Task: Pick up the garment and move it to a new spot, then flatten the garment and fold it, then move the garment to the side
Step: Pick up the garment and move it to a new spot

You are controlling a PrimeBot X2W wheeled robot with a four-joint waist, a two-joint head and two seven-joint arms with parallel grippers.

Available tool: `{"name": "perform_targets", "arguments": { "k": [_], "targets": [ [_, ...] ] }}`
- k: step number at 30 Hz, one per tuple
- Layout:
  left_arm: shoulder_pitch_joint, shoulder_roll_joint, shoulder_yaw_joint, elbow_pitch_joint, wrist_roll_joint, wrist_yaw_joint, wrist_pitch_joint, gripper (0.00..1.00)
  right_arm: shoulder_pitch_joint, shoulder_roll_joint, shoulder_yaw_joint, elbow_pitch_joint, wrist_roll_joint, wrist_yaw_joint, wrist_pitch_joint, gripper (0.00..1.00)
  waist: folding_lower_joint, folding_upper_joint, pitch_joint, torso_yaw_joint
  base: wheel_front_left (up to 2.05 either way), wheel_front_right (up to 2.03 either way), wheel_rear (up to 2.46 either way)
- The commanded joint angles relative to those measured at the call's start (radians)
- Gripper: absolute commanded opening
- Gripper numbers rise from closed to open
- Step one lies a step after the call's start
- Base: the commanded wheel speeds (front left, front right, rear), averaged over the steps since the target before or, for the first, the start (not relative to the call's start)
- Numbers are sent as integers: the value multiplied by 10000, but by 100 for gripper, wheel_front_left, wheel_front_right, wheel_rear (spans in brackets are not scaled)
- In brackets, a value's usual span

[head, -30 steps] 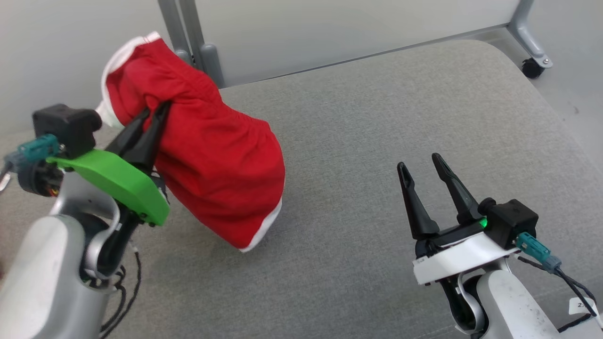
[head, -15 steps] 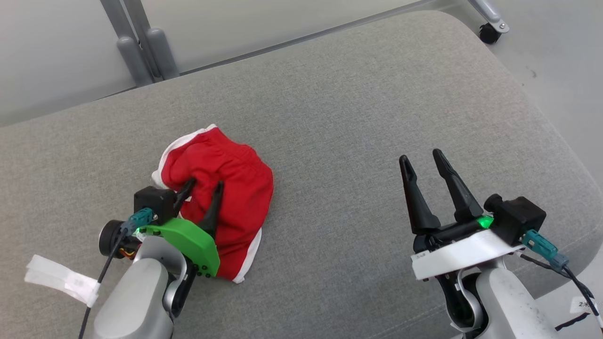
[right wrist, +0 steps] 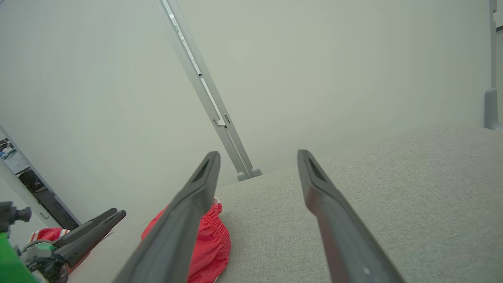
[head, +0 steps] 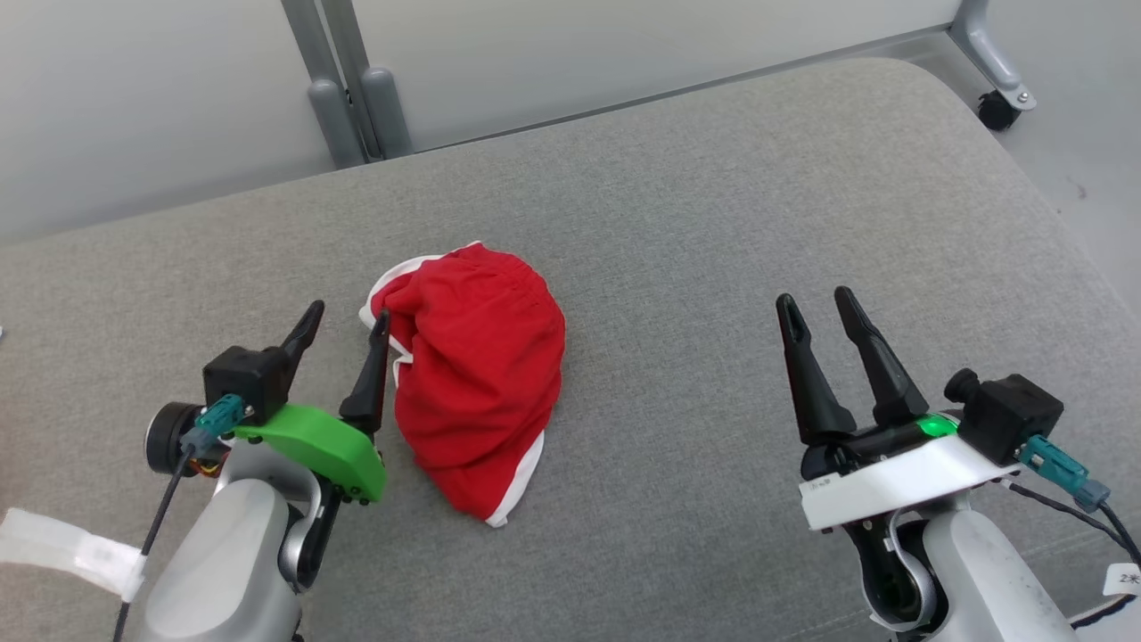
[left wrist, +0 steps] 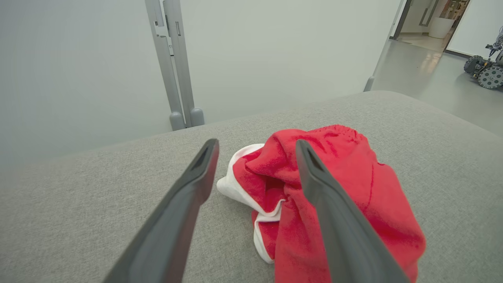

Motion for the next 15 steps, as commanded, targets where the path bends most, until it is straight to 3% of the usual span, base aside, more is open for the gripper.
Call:
{"name": "perform_targets", "arguments": {
  "k": [1, 9, 15],
  "targets": [
    [255, 155, 153, -183, -106, 139, -32, 100, 164, 1, -204, -28, -174, -7, -31, 100, 0, -1, -271, 290, 0, 0, 0],
    [1924, 725, 1333, -2208, -299, 1341, -87, 100, 445, 119, -532, -212, -255, -4, -30, 100, 0, -1, -518, 751, 0, 0, 0],
    [3278, 597, 2394, -3673, -38, 1874, -83, 100, 559, -41, -899, 139, -1206, -4, -31, 100, 0, -1, -552, 942, 0, 0, 0]
  ]
}}
